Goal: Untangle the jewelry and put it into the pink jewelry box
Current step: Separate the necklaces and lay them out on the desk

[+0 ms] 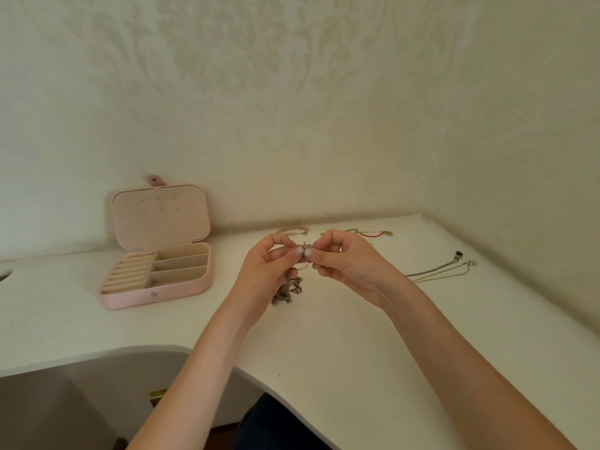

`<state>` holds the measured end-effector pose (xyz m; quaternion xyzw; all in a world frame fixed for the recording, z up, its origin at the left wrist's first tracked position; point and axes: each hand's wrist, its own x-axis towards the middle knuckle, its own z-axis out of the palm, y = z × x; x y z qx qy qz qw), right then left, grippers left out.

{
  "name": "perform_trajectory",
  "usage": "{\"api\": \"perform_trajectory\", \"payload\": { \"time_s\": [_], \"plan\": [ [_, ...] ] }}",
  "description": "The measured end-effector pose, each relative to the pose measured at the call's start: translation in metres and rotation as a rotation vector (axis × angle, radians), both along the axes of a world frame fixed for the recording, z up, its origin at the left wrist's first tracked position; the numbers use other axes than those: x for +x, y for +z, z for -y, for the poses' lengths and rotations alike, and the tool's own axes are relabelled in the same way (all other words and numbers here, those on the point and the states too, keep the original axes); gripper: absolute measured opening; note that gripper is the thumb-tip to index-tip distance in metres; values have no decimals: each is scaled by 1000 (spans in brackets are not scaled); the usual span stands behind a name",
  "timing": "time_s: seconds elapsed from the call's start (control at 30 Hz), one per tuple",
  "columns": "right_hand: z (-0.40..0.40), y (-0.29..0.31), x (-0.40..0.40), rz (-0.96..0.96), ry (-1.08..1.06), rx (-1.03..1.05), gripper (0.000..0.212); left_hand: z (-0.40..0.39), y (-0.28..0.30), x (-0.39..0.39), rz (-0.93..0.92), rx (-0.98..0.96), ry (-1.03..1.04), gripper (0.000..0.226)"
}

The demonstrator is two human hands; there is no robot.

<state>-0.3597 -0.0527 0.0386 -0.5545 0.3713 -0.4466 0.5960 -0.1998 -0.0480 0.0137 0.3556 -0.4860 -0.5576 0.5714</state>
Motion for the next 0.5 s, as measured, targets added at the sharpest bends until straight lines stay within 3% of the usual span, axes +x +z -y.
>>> {"api": "perform_trajectory", "payload": {
  "time_s": [0.27, 0.37, 0.5],
  "plan": [
    [5, -3, -2, 157, 41, 139, 18, 6, -7, -2, -133, 10, -79, 21],
    [5, -2, -2, 163, 21, 143, 15, 5, -7, -2, -56, -5, -94, 29],
    [5, -6, 0, 101, -13, 91, 14, 5, -11, -2, 95, -28, 16, 12]
  ]
}}
